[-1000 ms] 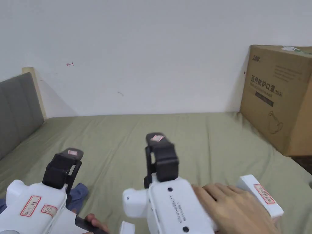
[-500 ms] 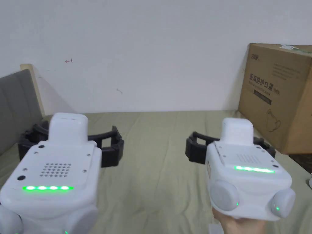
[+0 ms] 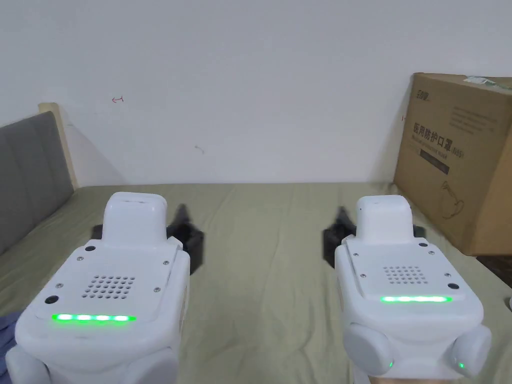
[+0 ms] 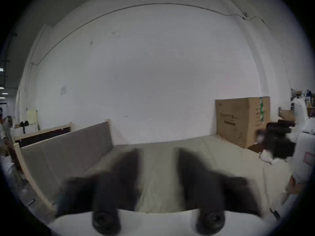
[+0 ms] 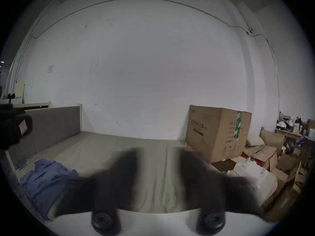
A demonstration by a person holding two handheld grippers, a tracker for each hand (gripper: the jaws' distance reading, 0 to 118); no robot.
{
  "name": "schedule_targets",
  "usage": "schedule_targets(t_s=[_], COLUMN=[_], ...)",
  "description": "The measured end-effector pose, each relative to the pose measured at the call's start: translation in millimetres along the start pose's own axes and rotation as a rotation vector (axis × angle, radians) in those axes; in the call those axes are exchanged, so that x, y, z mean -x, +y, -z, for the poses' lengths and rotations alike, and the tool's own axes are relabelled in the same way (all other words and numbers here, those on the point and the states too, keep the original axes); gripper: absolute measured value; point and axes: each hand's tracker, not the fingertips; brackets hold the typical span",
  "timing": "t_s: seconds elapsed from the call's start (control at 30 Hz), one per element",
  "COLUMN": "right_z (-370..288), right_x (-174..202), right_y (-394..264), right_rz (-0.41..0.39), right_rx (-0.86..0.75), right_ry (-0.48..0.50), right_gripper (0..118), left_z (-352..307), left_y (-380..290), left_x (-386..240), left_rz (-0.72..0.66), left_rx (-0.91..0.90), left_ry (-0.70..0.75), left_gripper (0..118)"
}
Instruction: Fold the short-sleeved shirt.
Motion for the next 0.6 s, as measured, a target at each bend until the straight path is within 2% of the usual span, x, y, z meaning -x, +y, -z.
schedule_targets(t_s=[0.03, 0.13, 0.2, 0.43, 0.5, 0.6], right_z=[2, 2, 2, 5, 5, 7], right_x=[1, -1, 2, 7, 18, 42], right_y=[-2, -10, -13, -4, 0, 7], right_rz=[-0.004, -0.001, -0.033, -0.023, -0.064, -0.066], right_rx=[0.016, 0.038, 0.038, 0.048, 0.037, 0.022], right_ry=[-0.012, 0.025, 0.014, 0.064, 0.099, 0.188], right_gripper=[3, 0, 0, 0, 0, 0], left_z=[4, 5, 6, 8, 7, 0], left_y=[-4, -12, -16, -8, -3, 0], left_x=[-3, 3, 6, 7, 15, 38], left_rz=[0.019, 0.004, -0.030, -0.021, -0.027, -0.060], left_rx=[0.028, 0.069, 0.074, 0.065, 0.064, 0.072], left_ry=[0.071, -0.011, -0.050, -0.029, -0.013, 0.041], left_gripper=[0, 0, 0, 0, 0, 0])
